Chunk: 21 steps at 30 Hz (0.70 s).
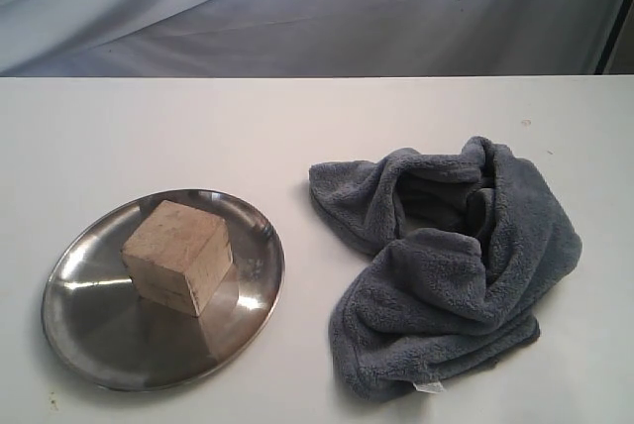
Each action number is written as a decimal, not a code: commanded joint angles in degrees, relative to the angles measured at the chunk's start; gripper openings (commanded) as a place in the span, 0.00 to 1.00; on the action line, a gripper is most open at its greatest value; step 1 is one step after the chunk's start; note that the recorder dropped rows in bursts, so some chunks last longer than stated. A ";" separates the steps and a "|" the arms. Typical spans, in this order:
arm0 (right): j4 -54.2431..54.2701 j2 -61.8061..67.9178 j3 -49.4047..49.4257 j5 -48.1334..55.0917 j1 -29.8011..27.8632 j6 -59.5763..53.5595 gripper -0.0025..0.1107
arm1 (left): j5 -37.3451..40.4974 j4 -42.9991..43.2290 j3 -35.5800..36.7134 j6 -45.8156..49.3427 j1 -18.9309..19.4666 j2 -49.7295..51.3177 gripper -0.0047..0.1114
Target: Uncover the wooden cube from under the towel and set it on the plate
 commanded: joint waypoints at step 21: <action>-0.09 -25.57 5.26 14.16 5.34 -5.79 0.02 | -0.03 0.04 0.25 -0.13 0.11 -0.09 0.05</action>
